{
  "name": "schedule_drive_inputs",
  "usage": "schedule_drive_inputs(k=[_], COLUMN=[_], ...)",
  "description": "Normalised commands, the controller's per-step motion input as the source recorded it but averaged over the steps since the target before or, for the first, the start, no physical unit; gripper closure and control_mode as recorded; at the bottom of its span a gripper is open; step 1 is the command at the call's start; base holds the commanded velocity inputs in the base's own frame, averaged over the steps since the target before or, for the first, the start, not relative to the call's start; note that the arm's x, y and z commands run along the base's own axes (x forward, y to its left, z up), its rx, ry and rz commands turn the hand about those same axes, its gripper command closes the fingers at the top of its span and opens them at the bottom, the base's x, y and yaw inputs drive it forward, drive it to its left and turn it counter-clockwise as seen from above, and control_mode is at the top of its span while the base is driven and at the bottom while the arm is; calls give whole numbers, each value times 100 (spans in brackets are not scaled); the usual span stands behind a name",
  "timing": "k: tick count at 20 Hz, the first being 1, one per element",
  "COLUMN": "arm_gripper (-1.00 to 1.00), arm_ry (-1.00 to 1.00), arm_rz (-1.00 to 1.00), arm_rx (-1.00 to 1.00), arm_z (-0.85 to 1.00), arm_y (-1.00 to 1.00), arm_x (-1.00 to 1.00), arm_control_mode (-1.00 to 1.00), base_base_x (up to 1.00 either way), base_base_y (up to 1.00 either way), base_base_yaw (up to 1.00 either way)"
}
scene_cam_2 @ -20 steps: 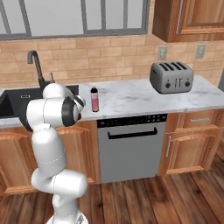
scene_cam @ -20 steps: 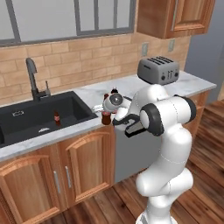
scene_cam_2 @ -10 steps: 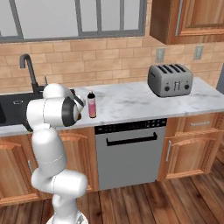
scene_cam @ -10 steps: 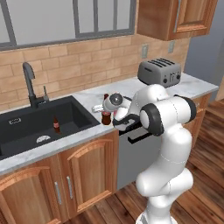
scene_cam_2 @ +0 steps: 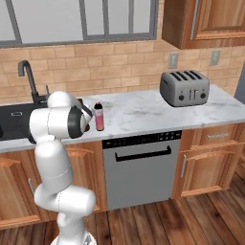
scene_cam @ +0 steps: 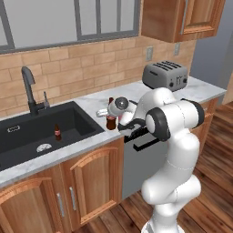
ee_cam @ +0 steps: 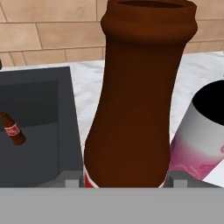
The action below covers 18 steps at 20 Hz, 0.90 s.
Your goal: Place the large bottle from the dining counter next to the other large bottle outside the sink, and place the small bottle from the dining counter next to the other small bottle inside the sink.
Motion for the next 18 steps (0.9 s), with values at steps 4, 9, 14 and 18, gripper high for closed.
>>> schedule_drive_inputs(k=[4,9,14,18], arm_gripper=[100,100,100,100], arm_ry=[0,0,0,0], arm_rz=[0,0,0,0], arm_rx=[0,0,0,0], arm_z=[0,-3,-21,-28], arm_y=[0,2,12,10], arm_x=[0,0,3,12], arm_control_mode=[100,-100,-100,-100], base_base_x=[0,0,0,0], base_base_y=[14,11,0,0], base_base_yaw=[0,0,0,0])
